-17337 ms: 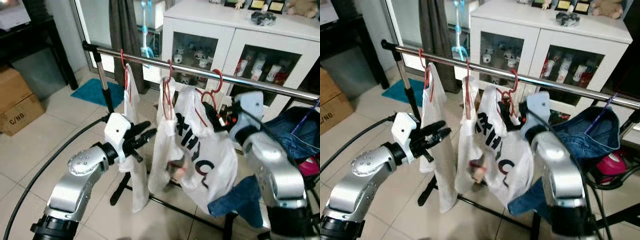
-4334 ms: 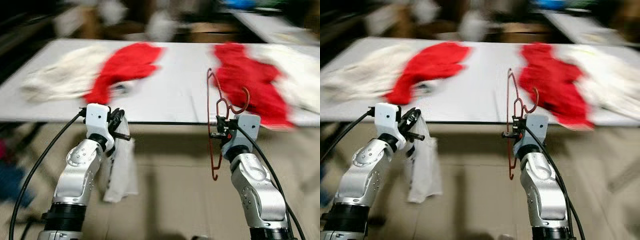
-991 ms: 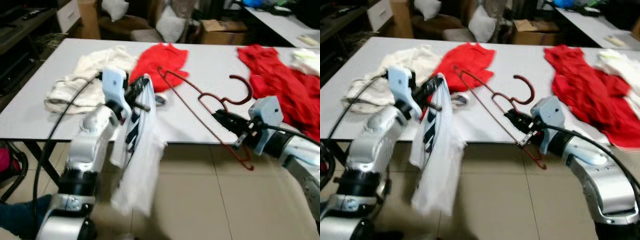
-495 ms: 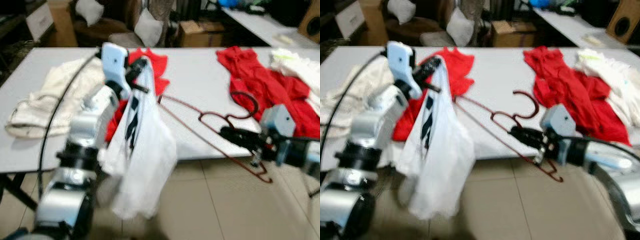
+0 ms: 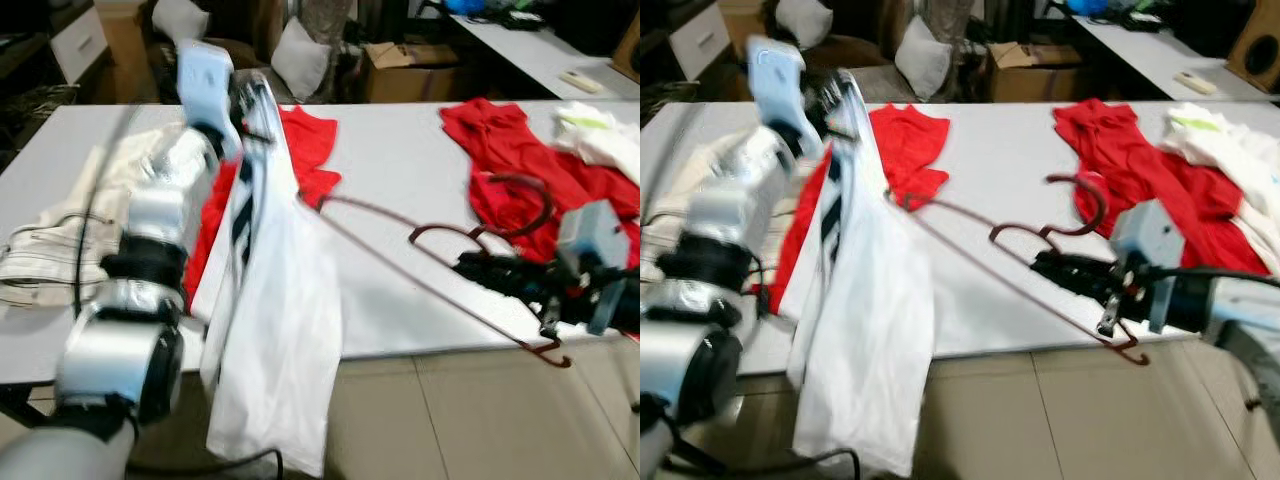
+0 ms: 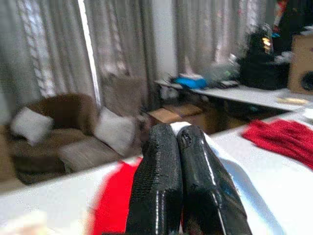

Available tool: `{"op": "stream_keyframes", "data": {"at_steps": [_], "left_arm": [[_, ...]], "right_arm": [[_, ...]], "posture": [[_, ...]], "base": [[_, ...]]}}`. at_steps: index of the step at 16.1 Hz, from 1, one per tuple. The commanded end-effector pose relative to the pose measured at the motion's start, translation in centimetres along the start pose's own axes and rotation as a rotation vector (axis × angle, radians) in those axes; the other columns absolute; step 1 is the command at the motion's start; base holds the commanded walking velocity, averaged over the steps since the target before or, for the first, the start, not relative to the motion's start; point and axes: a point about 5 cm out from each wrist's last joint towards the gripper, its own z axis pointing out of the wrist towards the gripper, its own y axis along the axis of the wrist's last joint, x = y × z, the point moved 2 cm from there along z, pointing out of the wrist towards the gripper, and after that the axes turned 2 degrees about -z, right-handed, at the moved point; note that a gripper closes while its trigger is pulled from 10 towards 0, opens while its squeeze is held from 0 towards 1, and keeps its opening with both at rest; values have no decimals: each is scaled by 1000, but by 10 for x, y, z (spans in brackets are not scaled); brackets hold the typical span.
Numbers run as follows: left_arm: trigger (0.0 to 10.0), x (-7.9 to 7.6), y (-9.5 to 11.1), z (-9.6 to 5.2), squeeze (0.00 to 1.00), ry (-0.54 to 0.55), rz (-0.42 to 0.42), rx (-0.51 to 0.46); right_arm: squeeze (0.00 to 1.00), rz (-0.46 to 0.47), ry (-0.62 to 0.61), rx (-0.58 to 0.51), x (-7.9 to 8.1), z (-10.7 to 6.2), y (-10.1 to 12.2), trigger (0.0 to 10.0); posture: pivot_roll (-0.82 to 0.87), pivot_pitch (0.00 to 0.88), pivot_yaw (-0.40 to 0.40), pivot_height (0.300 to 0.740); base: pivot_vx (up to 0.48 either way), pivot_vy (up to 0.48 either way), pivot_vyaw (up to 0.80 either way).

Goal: Hang hanger

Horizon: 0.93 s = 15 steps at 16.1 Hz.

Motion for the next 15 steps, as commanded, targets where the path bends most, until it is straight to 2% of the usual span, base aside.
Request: {"op": "stream_keyframes", "data": {"at_steps": [1,2,3,5,7,10,12,15], "left_arm": [[10000,11,0,-2,0,29,12,6],[10000,10,1,-1,0,9,13,6],[10000,1,3,3,0,-78,23,15],[10000,2,9,5,0,-64,-5,-1],[10000,2,9,6,0,-67,7,-3],[10000,-11,13,6,0,-154,-38,-15],[10000,-29,28,0,0,-261,-63,-56],[10000,-41,52,-9,0,-350,-121,-97]], "right_arm": [[0,-24,13,-12,0,-2,8,10000],[0,-25,16,-22,-1,-3,10,10000],[0,-20,82,-55,6,-2,16,10000],[0,-37,112,-29,7,-1,14,10000],[0,-32,168,-58,11,-2,21,10000],[0,-24,211,-53,17,7,18,10000],[0,-16,199,-12,16,31,5,10000],[0,-12,174,-15,12,57,0,10000]], "posture": [[-50,0,-35,740],[-50,0,-35,740],[-51,0,-29,740],[-52,0,-25,740],[-48,0,-30,740],[-44,0,-34,740],[-32,0,-41,740],[-20,0,-49,740]], "base": [[319,0,0],[311,0,0],[315,0,0],[309,0,0],[292,0,0],[80,0,0],[0,0,0],[0,0,0]]}}
